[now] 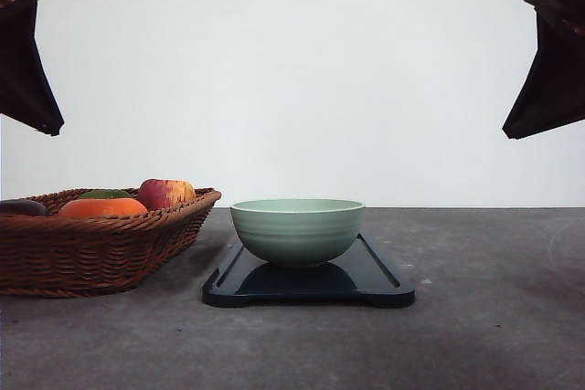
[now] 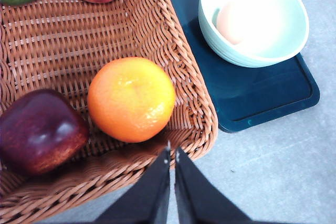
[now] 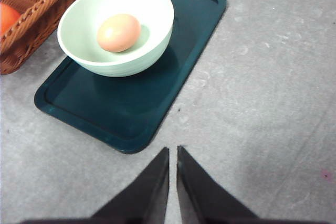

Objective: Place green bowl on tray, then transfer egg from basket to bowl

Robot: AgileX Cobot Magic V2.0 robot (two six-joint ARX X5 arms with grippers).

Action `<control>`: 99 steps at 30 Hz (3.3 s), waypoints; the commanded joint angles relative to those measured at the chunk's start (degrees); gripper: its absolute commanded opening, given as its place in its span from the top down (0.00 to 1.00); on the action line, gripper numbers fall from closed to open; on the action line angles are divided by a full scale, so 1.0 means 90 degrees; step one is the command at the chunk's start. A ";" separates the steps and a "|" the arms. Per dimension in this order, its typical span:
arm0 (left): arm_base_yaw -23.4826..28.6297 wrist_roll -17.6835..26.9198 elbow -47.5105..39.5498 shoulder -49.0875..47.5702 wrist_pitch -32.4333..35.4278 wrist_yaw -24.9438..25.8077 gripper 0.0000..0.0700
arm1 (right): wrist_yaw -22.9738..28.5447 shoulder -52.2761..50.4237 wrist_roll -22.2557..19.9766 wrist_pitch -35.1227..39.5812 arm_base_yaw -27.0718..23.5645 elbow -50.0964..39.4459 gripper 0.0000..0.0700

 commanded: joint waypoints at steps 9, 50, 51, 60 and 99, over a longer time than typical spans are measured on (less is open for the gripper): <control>-0.0024 -0.0027 0.0046 0.0024 0.0045 0.0015 1.00 | 0.0005 0.0036 0.0044 0.0328 0.0034 0.0012 0.98; 0.2985 0.1069 -0.3894 -0.5601 0.2338 -0.0016 1.00 | 0.0005 0.0036 0.0044 0.0336 0.0034 0.0012 0.98; 0.2984 0.1068 -0.3964 -0.5687 0.2338 -0.0017 1.00 | 0.0005 0.0036 0.0044 0.0336 0.0034 0.0012 0.98; 0.2958 0.0945 -0.4556 -0.5935 0.2343 -0.0027 1.00 | 0.0005 0.0036 0.0044 0.0339 0.0034 0.0012 0.98; 0.2905 0.0930 -0.4554 -0.5935 0.2377 -0.0027 1.00 | 0.0345 -0.3685 -0.0476 0.1147 -0.2114 -0.2663 0.98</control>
